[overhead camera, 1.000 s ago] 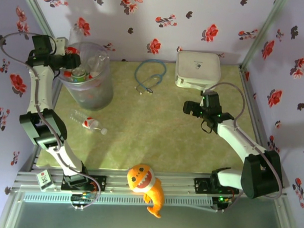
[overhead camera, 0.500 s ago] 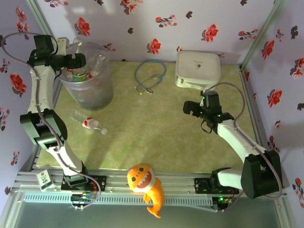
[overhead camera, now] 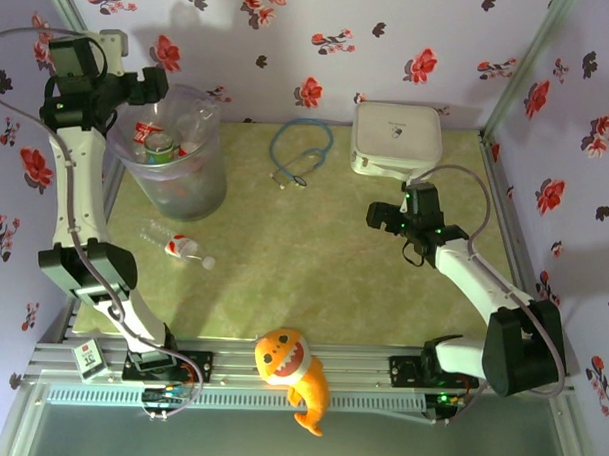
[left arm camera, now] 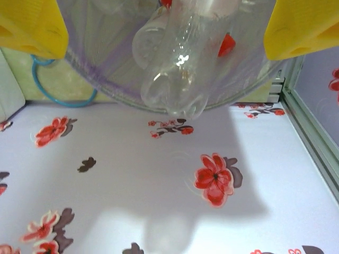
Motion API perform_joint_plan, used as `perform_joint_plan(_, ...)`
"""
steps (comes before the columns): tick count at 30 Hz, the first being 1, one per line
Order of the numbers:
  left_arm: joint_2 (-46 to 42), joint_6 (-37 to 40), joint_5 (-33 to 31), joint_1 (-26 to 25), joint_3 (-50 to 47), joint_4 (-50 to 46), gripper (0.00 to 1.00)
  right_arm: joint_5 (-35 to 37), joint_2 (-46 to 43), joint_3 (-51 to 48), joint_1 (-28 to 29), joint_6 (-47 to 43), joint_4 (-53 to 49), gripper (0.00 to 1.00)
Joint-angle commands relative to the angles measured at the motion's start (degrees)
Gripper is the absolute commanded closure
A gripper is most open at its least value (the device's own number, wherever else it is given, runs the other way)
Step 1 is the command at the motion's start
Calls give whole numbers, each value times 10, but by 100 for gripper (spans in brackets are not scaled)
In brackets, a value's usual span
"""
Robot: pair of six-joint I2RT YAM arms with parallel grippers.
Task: Put the plastic bottles in the bin
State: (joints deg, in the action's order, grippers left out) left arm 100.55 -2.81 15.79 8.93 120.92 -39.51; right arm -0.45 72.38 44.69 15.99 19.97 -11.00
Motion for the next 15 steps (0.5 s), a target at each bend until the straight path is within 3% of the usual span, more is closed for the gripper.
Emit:
perform_joint_plan(1, 39, -82, -31, 1, 12, 26, 9, -6, -1, 8, -3, 4, -3, 1)
perform_joint_plan(7, 77, -152, -37, -4, 4, 102, 23, -11, -1, 5, -3, 8, -3, 1)
perform_joint_plan(15, 117, -145, -46, -21, 11, 72, 36, -7, 1, 4, -3, 2, -7, 1)
